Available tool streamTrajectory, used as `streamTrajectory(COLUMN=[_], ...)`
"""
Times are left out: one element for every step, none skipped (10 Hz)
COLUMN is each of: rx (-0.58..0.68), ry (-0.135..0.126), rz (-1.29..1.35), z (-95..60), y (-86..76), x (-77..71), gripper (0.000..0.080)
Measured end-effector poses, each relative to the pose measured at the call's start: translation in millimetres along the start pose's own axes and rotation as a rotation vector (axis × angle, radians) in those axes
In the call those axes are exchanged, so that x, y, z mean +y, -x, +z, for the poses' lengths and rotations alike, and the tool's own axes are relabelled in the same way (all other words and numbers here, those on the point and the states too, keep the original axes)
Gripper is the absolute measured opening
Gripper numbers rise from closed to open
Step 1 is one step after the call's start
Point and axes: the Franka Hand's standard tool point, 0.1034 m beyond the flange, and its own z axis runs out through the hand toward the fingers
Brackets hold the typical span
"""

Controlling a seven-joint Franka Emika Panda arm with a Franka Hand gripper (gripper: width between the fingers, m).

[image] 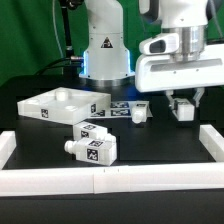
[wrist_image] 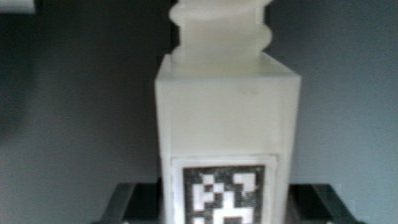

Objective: Assemble one leg

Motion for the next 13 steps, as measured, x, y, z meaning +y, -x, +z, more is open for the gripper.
streamTrajectory(rx=[0.007, 0.022, 0.024, 0.024, 0.024, 0.024, 0.024, 0.024, 0.015, -0.017, -0.026, -0.027, -0.025], ry=[-0.004, -0.009, -0.009, -0.010, -0.010, -0.010, -0.010, -0.009, -0.004, 0.005, 0.006, 0.005, 0.003], rz=[0.000, -0.012, -0.014, -0.019, -0.021, -0.022, -0.022, -0.024, -0.022, -0.023, -0.039, -0.127, -0.183], z=[0.3, 0.4, 0.5, 0.4, 0.4, 0.4, 0.4, 0.4, -1.7, -13.2, -30.3, -40.7, -46.3], y=[1.0, 1.6, 1.2, 1.1, 1.0, 1.1, 1.1, 0.9, -1.7, -7.7, -18.3, -30.7, -46.0], x=[-6.7, -14.1, -16.0, -17.7, -17.6, -17.6, -17.6, -16.9, -10.2, 2.3, 17.7, 36.6, 56.7], gripper=[0.0282, 0.0282, 0.0282, 0.0282, 0.0282, 0.0282, 0.0365, 0.0501, 0.0501, 0.0622, 0.0642, 0.0642, 0.0649])
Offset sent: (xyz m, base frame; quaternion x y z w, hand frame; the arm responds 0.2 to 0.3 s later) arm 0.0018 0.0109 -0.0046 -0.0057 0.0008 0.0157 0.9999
